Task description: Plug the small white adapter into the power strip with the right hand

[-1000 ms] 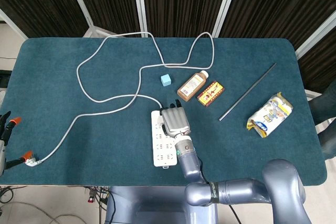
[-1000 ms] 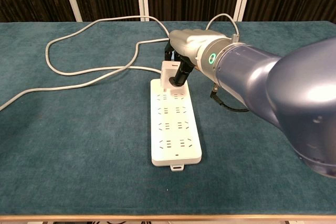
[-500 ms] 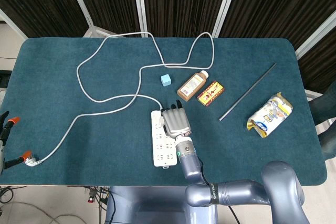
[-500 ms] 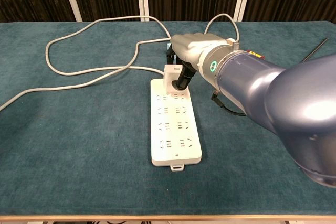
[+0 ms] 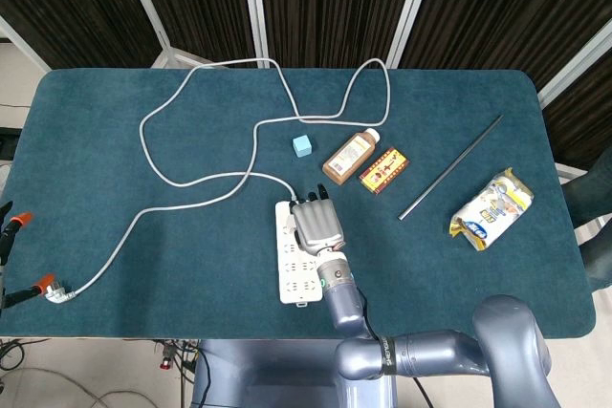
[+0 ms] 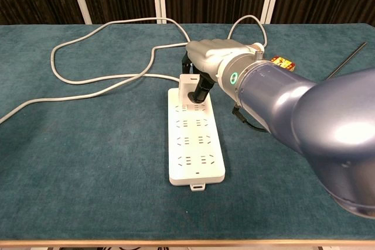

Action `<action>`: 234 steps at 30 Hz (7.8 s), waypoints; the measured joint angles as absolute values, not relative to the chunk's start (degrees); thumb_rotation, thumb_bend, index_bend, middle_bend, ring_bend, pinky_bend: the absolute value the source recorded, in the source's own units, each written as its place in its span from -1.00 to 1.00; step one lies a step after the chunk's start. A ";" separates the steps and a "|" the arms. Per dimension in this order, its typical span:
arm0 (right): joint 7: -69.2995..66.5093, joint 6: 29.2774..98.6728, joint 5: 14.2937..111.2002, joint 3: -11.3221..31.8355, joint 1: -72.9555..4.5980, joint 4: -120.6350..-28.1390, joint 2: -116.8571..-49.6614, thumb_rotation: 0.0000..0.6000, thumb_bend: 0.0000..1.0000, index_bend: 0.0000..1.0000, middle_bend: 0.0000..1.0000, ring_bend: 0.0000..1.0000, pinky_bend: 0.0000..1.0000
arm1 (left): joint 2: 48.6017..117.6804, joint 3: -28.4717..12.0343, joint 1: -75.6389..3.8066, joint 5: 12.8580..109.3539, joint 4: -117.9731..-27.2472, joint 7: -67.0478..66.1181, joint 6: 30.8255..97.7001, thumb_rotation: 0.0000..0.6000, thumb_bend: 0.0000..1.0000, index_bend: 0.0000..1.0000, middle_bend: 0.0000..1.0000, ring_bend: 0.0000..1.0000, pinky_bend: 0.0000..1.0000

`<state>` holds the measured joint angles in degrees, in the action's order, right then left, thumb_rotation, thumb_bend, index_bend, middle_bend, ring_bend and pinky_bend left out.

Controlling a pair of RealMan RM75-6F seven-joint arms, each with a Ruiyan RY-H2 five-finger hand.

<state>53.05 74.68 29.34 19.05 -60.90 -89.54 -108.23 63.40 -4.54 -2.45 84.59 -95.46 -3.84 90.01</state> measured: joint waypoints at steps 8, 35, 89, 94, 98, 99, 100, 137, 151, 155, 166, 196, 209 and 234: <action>53.72 74.55 29.45 19.29 -60.69 -88.58 -108.92 1.00 0.10 0.15 -0.03 -0.47 -0.80 | 63.35 -4.54 -2.42 84.64 -95.48 -3.80 90.10 1.00 -0.82 -0.64 -1.00 -1.00 -1.00; 54.40 73.32 30.16 20.03 -59.93 -86.48 -110.17 1.00 0.10 0.17 -0.03 -0.47 -0.80 | 63.27 -4.66 -2.38 84.43 -95.47 -3.65 90.09 1.00 -0.82 -0.64 -1.00 -1.00 -1.00; 55.30 71.48 32.10 19.24 -59.27 -86.17 -111.00 1.00 0.10 0.21 -0.03 -0.47 -0.80 | 63.55 -4.66 -2.48 84.43 -95.37 -4.28 90.00 1.00 -0.82 -0.63 -1.00 -1.00 -1.00; 55.25 71.28 32.90 18.90 -59.36 -86.12 -111.35 1.00 0.10 0.21 -0.03 -0.47 -0.80 | 63.51 -4.63 -2.49 84.50 -95.38 -4.20 89.98 1.00 -0.82 -0.63 -1.00 -1.00 -1.00; 55.38 71.16 33.02 18.91 -59.51 -85.72 -111.72 1.00 0.10 0.21 -0.03 -0.47 -0.80 | 63.42 -4.67 -2.44 84.46 -95.38 -3.93 90.05 1.00 -0.82 -0.63 -1.00 -1.00 -1.00; 55.43 71.12 32.92 18.96 -59.53 -85.60 -111.77 1.00 0.10 0.21 -0.03 -0.47 -0.80 | 63.39 -4.69 -2.43 84.43 -95.38 -3.88 90.07 1.00 -0.82 -0.63 -1.00 -1.00 -1.00; 55.50 71.04 32.72 19.03 -59.54 -85.40 -111.84 1.00 0.10 0.21 -0.03 -0.47 -0.80 | 63.37 -4.70 -2.43 84.41 -95.38 -3.85 90.07 1.00 -0.82 -0.63 -1.00 -1.00 -1.00; 55.35 69.57 31.73 18.94 -59.12 -84.46 -112.25 1.00 0.10 0.21 -0.03 -0.47 -0.81 | 63.39 -4.69 -2.50 84.33 -95.36 -3.97 89.89 1.00 -0.82 -0.62 -1.00 -1.00 -1.00; 56.98 67.92 29.80 18.35 -59.12 -87.33 -109.46 1.00 0.10 -0.14 -0.26 -0.60 -0.89 | 63.49 -4.70 -2.53 84.20 -95.44 -4.32 89.82 1.00 -0.82 -0.62 -1.00 -1.00 -1.00; 56.91 67.97 29.60 18.33 -59.22 -87.50 -109.26 1.00 0.10 -0.22 -0.33 -0.63 -0.90 | 63.50 -4.73 -2.52 84.17 -95.43 -4.33 89.85 1.00 -0.82 -0.62 -1.00 -1.00 -1.00; 57.22 68.04 28.85 18.01 -59.36 -89.23 -108.08 1.00 0.10 -0.35 -0.44 -0.74 -0.92 | 63.54 -4.68 -2.61 84.08 -95.43 -4.50 89.60 1.00 -0.82 -0.62 -1.00 -1.00 -1.00; 52.37 72.44 29.48 21.91 -57.44 -108.51 -94.61 1.00 0.10 -0.46 -0.62 -0.60 0.44 | 63.97 -4.25 -2.69 84.55 -95.71 -5.72 89.45 1.00 -0.82 -0.62 -1.00 -1.00 -1.00; 47.27 73.19 26.46 25.24 -55.35 -110.22 -86.46 1.00 0.04 -0.33 -0.29 -0.24 0.35 | 64.11 -3.98 -2.82 84.71 -95.84 -6.22 89.05 1.00 -0.82 -0.61 -1.00 -1.00 -1.00; 44.84 74.56 23.29 24.09 -56.46 -105.90 -85.91 1.00 0.04 1.00 0.62 0.74 1.00 | 64.00 -3.93 -2.88 84.48 -95.97 -6.50 88.77 1.00 -0.82 -0.60 -1.00 -1.00 -1.00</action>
<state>44.84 74.56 23.29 24.09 -56.46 -105.90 -85.91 64.00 -3.93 -2.88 84.48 -95.97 -6.50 88.77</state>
